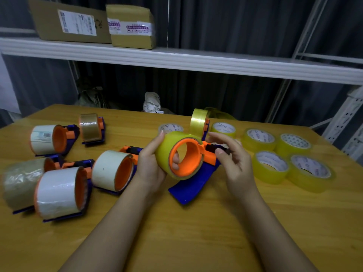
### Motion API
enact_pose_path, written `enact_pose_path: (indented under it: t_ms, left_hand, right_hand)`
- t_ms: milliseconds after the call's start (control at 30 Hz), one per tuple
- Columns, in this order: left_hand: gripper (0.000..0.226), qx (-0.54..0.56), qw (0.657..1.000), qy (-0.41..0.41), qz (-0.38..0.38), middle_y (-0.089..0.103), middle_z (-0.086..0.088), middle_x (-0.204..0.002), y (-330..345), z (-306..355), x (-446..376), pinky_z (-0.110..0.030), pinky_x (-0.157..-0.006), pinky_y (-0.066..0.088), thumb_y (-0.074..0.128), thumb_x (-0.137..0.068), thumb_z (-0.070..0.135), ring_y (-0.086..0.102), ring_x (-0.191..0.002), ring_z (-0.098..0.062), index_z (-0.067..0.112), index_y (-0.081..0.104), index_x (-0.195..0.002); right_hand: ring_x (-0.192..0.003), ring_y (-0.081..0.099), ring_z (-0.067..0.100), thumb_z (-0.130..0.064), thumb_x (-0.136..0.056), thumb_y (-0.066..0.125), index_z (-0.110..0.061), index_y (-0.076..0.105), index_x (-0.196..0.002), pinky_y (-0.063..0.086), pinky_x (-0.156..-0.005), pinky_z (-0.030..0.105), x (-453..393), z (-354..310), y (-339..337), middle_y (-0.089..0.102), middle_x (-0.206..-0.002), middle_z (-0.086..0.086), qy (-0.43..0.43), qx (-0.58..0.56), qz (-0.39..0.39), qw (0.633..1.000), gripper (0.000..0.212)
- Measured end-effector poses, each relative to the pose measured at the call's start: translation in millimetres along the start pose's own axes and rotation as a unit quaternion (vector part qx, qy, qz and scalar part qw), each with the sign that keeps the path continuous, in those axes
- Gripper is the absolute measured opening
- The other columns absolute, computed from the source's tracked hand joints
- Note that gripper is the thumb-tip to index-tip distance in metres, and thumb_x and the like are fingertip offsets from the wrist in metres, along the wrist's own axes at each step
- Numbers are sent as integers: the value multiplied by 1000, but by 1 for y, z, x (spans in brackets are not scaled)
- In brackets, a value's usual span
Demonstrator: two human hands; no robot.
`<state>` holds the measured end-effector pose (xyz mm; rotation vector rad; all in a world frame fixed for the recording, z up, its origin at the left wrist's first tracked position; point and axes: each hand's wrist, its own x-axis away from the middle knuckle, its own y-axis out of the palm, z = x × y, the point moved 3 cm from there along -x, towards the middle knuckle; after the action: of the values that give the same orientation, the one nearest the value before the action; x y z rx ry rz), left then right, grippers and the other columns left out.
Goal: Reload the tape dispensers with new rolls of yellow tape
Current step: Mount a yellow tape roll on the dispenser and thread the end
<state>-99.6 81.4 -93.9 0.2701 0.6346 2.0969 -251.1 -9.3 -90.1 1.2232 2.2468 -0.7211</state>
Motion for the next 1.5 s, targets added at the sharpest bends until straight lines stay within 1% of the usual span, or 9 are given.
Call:
enact_pose_path:
  t_ms: [133, 300, 467, 667, 967, 1167, 1233, 1367, 1500]
  left_hand:
    - [43, 44, 999, -1, 12, 45, -2, -38, -1, 3, 0, -16, -33, 35, 41, -97, 34, 40, -29, -10, 5, 60, -71]
    - [51, -11, 1000, 22, -14, 48, -4, -40, 1, 1, 1, -18, -37, 39, 42, -93, 39, 44, -32, -13, 8, 68, -63]
    - [51, -138, 985, 68, -77, 71, -14, -78, 3, -5, 4, -35, -72, 56, 46, -88, 53, 69, -73, -26, 10, 74, -91]
    - [63, -143, 989, 23, -29, 70, -13, -104, 0, -6, -1, -41, -90, 52, 41, -85, 60, 66, -101, -26, 10, 62, -118]
    - [36, -100, 976, 93, 171, 61, 1, -50, -24, 21, -11, -23, -53, 49, 38, -101, 37, 57, -44, -8, 13, 56, -81]
    - [42, -131, 977, 112, 125, 65, 2, -50, -7, 19, -5, -16, -50, 49, 32, -102, 38, 61, -46, -6, 8, 58, -89]
    - [44, -144, 974, 124, 127, 66, 2, -52, -7, 19, -4, -14, -50, 49, 31, -102, 40, 63, -48, -6, 8, 58, -92]
    - [45, -182, 957, 152, 168, 65, -2, -63, -13, 19, -3, -16, -61, 49, 30, -101, 44, 63, -58, -6, 14, 57, -81]
    - [43, -175, 957, 161, 168, 65, 0, -60, -12, 22, -2, -20, -67, 51, 30, -101, 42, 64, -61, -7, 16, 54, -78]
  right_hand:
    - [-104, 62, 15, -19, -91, 45, -24, 62, -112, 51, -79, 20, -1, -1, -5, 62, -113, 14, 6, -31, 68, 997, 27]
    - [-108, 54, 17, -33, -90, 48, -27, 60, -112, 38, -89, 14, 1, -12, -4, 60, -108, -12, -77, 125, 91, 985, 26]
    - [-135, 30, 5, -76, -58, 69, -51, 15, -146, 35, -107, 28, 7, -4, 19, 32, -144, -21, 84, 157, -127, 976, 106]
    - [-110, 54, 2, -39, -61, 87, -49, 29, -131, 58, -80, 28, 9, 2, 22, 42, -124, -23, 99, 81, -107, 986, 91]
    - [-112, 57, 6, -48, -58, 73, -50, 28, -129, 55, -79, 26, 3, -9, 4, 46, -131, -8, 73, -41, -18, 996, 84]
    - [-123, 49, 3, -45, -58, 73, -35, 41, -128, 44, -95, 21, -6, -2, -4, 50, -133, -6, 79, -50, -50, 994, 78]
    - [-119, 43, -16, -48, -57, 69, -30, 40, -136, 37, -90, 4, -5, -4, -3, 46, -136, -18, 88, -44, -69, 993, 86]
    - [-99, 51, -26, -30, -56, 77, -27, 15, -151, 43, -74, 1, -4, -9, -4, 46, -119, -41, 115, -80, -92, 986, 113]
    - [-90, 45, -35, -33, -61, 75, -27, 19, -150, 43, -68, -1, -4, -5, -1, 34, -126, -28, 151, -88, -99, 980, 106]
